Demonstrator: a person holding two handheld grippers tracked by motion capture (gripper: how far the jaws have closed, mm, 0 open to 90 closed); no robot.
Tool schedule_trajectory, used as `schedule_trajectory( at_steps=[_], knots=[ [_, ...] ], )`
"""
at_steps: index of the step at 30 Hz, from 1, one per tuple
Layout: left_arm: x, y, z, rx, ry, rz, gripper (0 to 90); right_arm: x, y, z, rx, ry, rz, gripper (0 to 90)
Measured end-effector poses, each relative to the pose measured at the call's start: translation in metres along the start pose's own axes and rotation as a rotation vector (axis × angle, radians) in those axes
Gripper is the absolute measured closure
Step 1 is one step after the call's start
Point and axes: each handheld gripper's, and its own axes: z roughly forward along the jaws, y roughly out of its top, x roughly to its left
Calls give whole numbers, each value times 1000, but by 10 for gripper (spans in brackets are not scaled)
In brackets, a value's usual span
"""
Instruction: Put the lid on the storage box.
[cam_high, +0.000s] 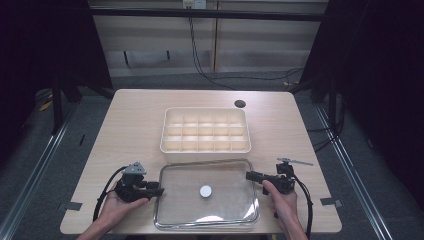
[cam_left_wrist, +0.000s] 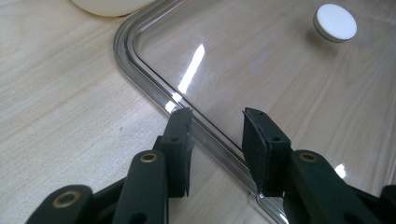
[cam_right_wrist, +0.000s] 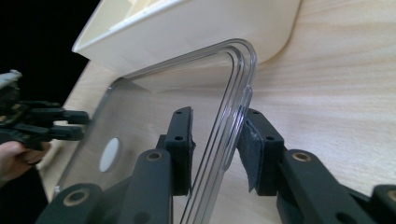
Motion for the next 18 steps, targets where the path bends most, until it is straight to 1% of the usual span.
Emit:
schedule_trajectory(
  at_steps=[3, 5, 8, 10, 12, 13, 14, 16, 18],
  knots=[
    [0, 0, 0, 0, 1, -8, 631, 0, 1, 0, -8, 28, 2, 667],
    [0, 0, 0, -3, 5, -6, 631, 0, 1, 1, 9, 43, 12, 668],
    [1, -1, 0, -5, 2, -9, 631, 0, 1, 2, 20, 46, 6, 667],
    [1, -1, 0, -6, 3, -8, 631, 0, 2, 3, 23, 68, 9, 645],
    [1, -1, 0, -6, 2, -8, 631, 0, 2, 4, 31, 88, 11, 657],
    [1, -1, 0, -7, 1, -8, 631, 1, 1, 6, 36, 83, 3, 653],
    [2, -1, 0, -8, -1, -9, 630, 2, 1, 6, 30, 69, 3, 669],
    [2, -1, 0, -8, -6, -8, 621, 2, 2, 5, 26, 79, 7, 686],
    [2, -1, 0, -11, -12, -7, 600, 3, 2, 3, 0, 74, 15, 700]
  ],
)
